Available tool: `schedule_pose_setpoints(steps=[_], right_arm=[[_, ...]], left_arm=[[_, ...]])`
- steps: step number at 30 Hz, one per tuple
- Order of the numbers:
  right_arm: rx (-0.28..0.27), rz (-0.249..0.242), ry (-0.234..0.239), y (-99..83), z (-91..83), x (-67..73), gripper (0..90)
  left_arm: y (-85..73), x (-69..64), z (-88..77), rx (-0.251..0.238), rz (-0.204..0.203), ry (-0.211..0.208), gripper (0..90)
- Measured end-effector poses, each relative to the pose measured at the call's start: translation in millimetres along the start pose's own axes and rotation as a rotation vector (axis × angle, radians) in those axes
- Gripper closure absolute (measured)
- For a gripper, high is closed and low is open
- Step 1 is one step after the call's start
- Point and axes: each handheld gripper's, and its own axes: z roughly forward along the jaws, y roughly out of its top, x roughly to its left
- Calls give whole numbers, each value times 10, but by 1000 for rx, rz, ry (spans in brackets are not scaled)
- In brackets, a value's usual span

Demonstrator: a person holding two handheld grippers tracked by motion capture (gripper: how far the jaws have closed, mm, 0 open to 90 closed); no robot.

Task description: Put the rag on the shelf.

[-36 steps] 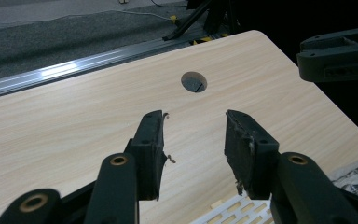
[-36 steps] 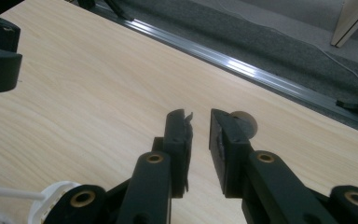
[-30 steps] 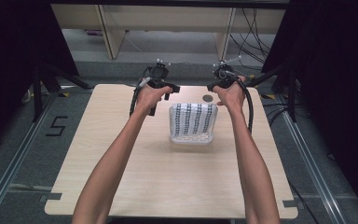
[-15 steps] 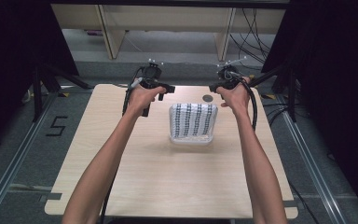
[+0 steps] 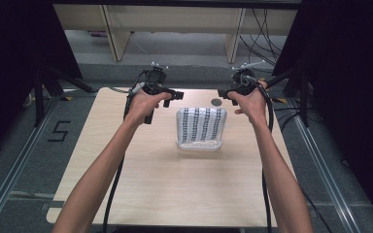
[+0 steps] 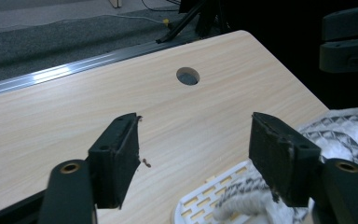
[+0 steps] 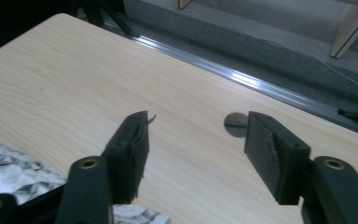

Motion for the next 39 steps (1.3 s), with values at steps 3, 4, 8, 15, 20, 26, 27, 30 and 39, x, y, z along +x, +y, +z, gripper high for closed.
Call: schedule_pose_setpoints(steps=[3, 4, 8, 15, 20, 26, 27, 30, 39], right_arm=[[-4, 5, 15, -20, -68, 19, 366], [-7, 6, 20, -29, -98, 34, 365], [-15, -3, 24, -75, -186, 66, 356], [-46, -36, 61, -169, -320, 137, 339], [-73, -49, 79, -244, -411, 175, 332], [-98, -54, 117, -373, -519, 243, 330], [-110, -54, 119, -397, -528, 255, 330], [-109, -65, 122, -460, -569, 298, 322], [-122, -87, 137, -621, -625, 357, 317]], left_arm=[[-14, -24, -71, -7, 2, -8, 288], [-19, -31, -94, -9, 7, -15, 283], [-54, -53, -175, -17, 19, -13, 270], [-226, -85, -315, -30, 32, -34, 253], [-360, -131, -387, -37, 47, -44, 236], [-535, -128, -395, -27, 43, -64, 225], [-562, -121, -394, -27, 42, -69, 224], [-645, -116, -394, -29, 39, -71, 221], [-832, -112, -448, -45, 36, -100, 219]])
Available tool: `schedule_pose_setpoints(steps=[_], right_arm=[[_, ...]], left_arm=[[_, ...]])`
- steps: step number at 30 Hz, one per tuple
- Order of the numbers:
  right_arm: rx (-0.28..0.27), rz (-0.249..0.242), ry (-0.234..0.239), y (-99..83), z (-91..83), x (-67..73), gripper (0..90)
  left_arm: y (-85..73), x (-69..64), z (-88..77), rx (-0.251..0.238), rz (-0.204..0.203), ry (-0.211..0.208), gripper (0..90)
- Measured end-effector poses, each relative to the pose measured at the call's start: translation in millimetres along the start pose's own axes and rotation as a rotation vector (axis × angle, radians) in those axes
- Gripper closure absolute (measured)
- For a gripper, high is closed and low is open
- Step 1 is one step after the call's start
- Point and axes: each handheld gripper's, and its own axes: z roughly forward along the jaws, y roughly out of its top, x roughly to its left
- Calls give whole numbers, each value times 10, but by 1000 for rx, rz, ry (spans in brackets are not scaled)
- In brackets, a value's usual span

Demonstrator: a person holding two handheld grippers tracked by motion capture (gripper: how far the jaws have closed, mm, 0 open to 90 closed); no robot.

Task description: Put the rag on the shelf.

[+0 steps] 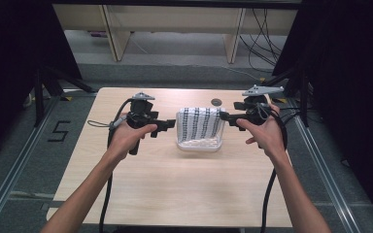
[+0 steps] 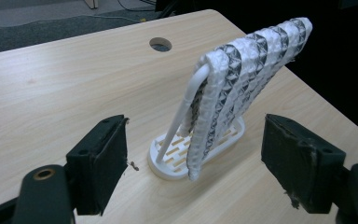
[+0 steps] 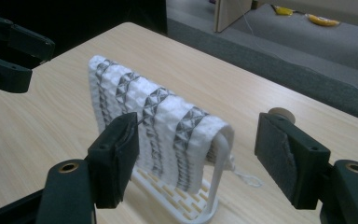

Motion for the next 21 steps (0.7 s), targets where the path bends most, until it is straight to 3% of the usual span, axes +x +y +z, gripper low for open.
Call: schedule_pose_setpoints(steps=[5, 10, 11, 12, 14, 15, 18, 21], right_arm=[[4, -13, -16, -85, -19, 61, 317], [1, -11, 8, -182, -52, 105, 316], [-17, -18, 8, -199, -41, 107, 316], [-5, -30, 11, -209, -56, 101, 315], [-13, -13, 14, -246, -52, 121, 314], [-15, -41, 14, -257, -55, 107, 314], [-19, -5, 12, -308, -54, 136, 313], [-19, -9, 19, -350, -78, 142, 311]], left_arm=[[-97, -24, -24, 5, 15, -9, 216], [-201, -67, -66, -9, 16, -15, 214], [-217, -67, -83, 1, 35, -9, 214], [-235, -78, -85, -6, 28, -16, 213], [-269, -87, -107, 0, 46, -8, 213], [-285, -89, -113, 0, 49, -12, 213], [-329, -105, -125, -18, 38, -15, 213], [-377, -101, -153, -13, 48, -28, 213]])
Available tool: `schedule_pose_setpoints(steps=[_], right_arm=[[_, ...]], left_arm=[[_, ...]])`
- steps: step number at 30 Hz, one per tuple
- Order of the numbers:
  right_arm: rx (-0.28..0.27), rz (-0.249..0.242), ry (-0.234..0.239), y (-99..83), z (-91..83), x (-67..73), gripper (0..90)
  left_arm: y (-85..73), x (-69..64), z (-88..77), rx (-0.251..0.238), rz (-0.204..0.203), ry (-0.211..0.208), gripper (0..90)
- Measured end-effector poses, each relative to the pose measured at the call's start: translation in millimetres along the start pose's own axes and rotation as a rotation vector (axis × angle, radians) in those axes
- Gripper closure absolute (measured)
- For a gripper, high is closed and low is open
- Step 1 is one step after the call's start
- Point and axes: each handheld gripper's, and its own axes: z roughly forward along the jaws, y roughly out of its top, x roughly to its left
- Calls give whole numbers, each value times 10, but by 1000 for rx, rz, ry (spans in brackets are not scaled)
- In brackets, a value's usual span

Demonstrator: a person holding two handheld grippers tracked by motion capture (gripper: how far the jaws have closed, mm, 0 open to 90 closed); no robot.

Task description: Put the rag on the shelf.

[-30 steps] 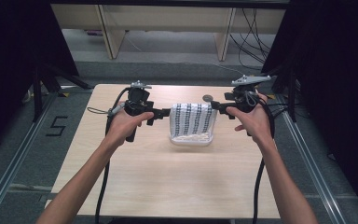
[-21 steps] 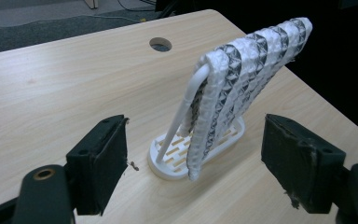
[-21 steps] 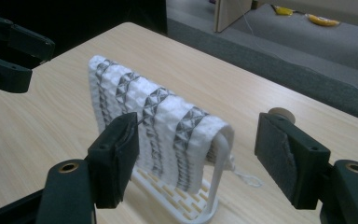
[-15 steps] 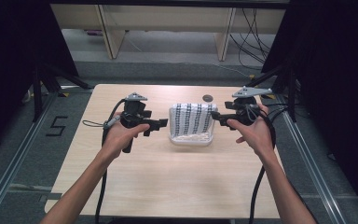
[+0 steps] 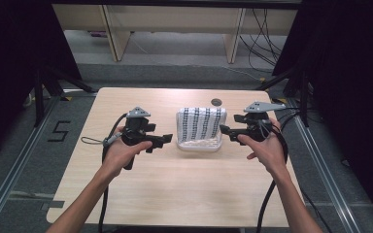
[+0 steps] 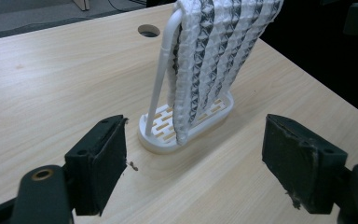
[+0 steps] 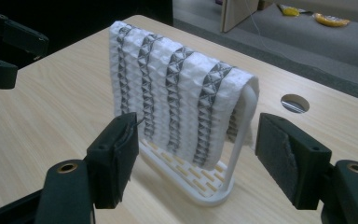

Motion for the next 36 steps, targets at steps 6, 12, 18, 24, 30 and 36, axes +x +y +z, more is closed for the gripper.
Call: schedule_pose_setpoints(steps=[6, 12, 18, 24, 30, 36], right_arm=[[-12, 11, 8, -96, -56, 42, 303], [-20, 32, 28, -235, -65, 89, 300], [-17, 20, 40, -307, -40, 99, 299], [-6, 47, 41, -365, -50, 108, 297], [7, 66, 39, -442, -84, 102, 296], [-4, 42, 35, -505, -100, 57, 296]], left_arm=[[-143, -17, -47, -24, -17, -16, 212], [-260, -14, -74, -13, -3, -5, 212], [-326, -14, -83, -5, 6, 18, 212], [-393, -19, -89, 0, 21, 15, 212], [-481, -37, -41, 19, 38, 22, 208], [-607, -41, 15, 75, 73, -1, 207]])
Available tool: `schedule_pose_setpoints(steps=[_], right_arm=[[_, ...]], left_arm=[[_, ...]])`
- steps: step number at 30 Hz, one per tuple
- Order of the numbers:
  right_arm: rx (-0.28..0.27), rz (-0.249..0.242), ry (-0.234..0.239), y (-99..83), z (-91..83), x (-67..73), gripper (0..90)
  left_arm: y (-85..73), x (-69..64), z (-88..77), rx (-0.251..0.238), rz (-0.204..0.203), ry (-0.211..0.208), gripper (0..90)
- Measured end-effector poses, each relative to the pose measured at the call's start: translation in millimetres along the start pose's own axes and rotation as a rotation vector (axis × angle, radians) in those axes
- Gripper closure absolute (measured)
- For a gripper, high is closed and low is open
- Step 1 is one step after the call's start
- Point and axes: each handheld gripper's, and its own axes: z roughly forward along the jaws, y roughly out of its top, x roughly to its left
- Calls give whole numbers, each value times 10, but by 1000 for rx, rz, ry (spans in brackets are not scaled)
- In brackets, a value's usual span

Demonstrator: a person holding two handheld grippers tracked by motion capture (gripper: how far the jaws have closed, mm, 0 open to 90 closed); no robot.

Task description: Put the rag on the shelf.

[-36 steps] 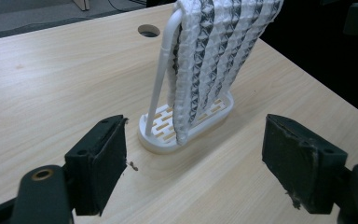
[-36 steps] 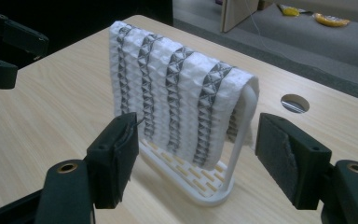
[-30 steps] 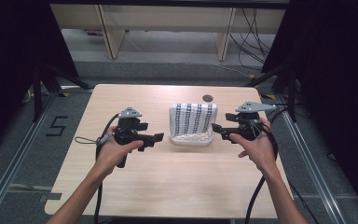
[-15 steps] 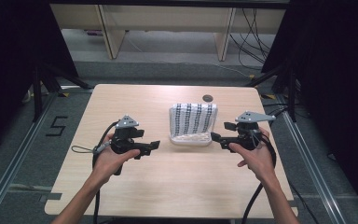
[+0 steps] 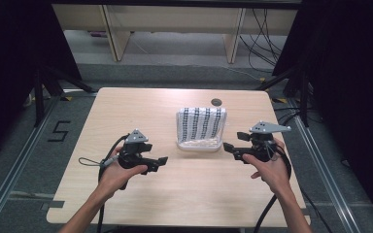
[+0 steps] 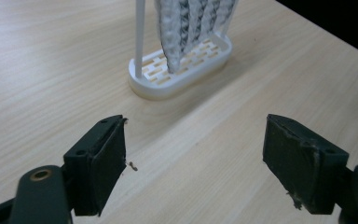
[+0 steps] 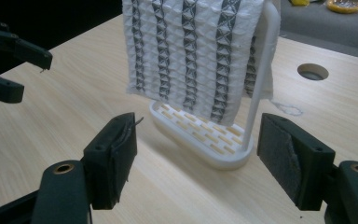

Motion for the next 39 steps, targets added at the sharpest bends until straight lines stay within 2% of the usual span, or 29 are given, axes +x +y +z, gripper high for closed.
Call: schedule_pose_setpoints(steps=[1, 3, 4, 5, 6, 7, 8, 11, 12, 13, 14, 15, 17, 20, 21, 22, 23, 24, 26, 27, 28, 29, 31, 34, 36, 37, 38, 39], right_arm=[[5, 31, 9, -11, -8, 19, 296], [-17, 17, 10, -31, 5, 11, 294], [-14, 18, 13, -36, -1, 11, 290], [-7, 22, 11, -40, -6, 10, 290], [-15, 10, 16, -45, 3, -3, 285], [-18, 28, 15, -61, 13, 16, 283], [-11, 32, 12, -67, 9, 24, 283], [-2, 24, 7, -109, 19, 51, 272], [-7, 4, 16, -124, 31, 41, 270], [-4, 37, 25, -145, 32, 70, 270], [-5, 27, 12, -165, 33, 74, 269], [-4, -1, 13, -177, 33, 59, 269], [6, 31, 18, -215, 33, 94, 268], [7, 19, 13, -284, 54, 118, 265], [1, 29, 28, -305, 68, 128, 260], [5, 10, 14, -321, 66, 121, 255], [-5, 31, 24, -347, 79, 139, 255], [8, 32, 13, -363, 67, 148, 255], [11, 40, 33, -400, 78, 159, 255], [6, 17, 24, -418, 76, 150, 255], [1, 17, 22, -443, 79, 156, 255], [16, 18, 28, -452, 71, 160, 255], [15, 32, 22, -495, 67, 190, 255], [20, 43, 39, -543, 76, 215, 255], [26, 19, 26, -574, 72, 218, 255], [31, 28, 25, -594, 71, 235, 255], [22, -1, 15, -604, 76, 220, 255], [23, 38, 40, -627, 88, 251, 255]], left_arm=[[-15, -5, 9, -13, -10, -2, 207], [-40, 14, -14, 0, 8, -5, 207], [-56, 9, -17, -4, -6, -2, 207], [-66, 21, -20, -1, 4, -5, 207], [-82, 2, -10, -17, -18, 6, 207], [-96, 9, -19, -6, -2, 9, 207], [-110, 4, -14, -8, -7, 8, 207], [-156, -11, -14, -9, -9, 6, 207], [-167, -6, -26, 1, 3, 7, 207], [-183, -8, -31, -2, 4, 5, 207], [-199, -16, -38, -5, 6, 16, 208], [-216, -23, -40, -9, 5, 23, 207], [-248, -28, -56, -10, 7, 13, 208], [-294, -49, -60, -9, 17, 25, 208], [-318, -61, -52, -6, 16, 27, 208], [-342, -66, -44, 0, 19, 24, 208], [-360, -66, -40, 9, 22, 14, 207], [-382, -70, -37, 4, 19, 20, 207], [-420, -66, -39, -2, 7, 15, 208], [-447, -61, -48, -1, 9, 17, 208], [-459, -58, -52, 5, 12, 13, 207], [-479, -62, -51, 4, 7, 15, 208], [-514, -65, -55, 4, 12, 17, 207], [-568, -78, -60, 12, 13, 13, 207], [-607, -94, -61, 15, 12, 14, 207], [-619, -98, -66, 17, 14, 11, 207], [-635, -107, -65, 7, 10, 8, 206], [-648, -108, -80, 15, 21, 13, 206]])
